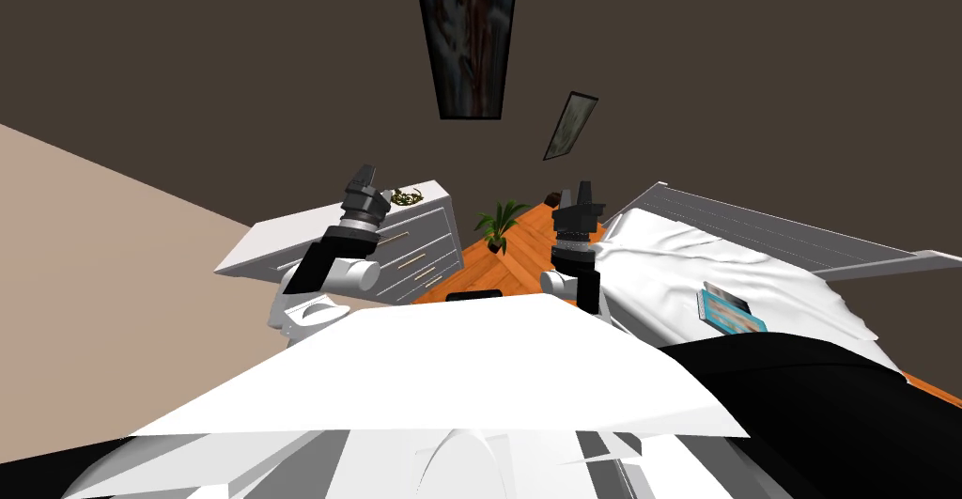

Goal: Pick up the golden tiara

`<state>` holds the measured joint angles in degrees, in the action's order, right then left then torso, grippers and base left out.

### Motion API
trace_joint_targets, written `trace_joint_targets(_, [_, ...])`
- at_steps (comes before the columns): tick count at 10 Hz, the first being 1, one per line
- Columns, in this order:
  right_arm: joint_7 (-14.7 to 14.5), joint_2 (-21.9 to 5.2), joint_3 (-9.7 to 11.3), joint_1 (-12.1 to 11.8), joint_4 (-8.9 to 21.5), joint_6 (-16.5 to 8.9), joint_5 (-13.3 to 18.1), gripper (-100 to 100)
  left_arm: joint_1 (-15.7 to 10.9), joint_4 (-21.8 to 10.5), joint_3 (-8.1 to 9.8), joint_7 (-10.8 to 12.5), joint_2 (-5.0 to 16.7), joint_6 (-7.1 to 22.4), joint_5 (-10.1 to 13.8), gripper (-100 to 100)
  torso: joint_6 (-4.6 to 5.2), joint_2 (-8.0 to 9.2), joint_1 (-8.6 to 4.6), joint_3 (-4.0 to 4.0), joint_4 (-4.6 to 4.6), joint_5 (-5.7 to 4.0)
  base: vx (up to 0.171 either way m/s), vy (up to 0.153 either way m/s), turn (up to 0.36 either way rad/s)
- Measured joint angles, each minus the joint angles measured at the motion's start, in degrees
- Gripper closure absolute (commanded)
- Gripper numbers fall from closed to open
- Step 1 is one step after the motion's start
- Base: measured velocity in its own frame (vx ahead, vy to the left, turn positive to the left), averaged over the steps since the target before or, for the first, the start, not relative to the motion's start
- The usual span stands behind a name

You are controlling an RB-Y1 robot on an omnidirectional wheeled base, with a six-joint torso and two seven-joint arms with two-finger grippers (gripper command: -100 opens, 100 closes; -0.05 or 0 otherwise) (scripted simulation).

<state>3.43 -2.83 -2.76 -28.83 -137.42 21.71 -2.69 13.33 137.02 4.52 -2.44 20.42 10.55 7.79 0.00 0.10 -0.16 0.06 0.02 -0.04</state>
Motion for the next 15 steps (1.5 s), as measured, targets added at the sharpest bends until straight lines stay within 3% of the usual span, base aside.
trace_joint_targets(15, [0.0, 0.0, 0.0, 0.0, 0.0, 0.0, 0.0, 0, -6.7, 2.4, 3.07, -0.5, 6.8, 22.7, 3.6, -100, -0.01, -0.1, 0.06, -0.05, -0.02, 0.01, -0.014, -0.033, -0.006])
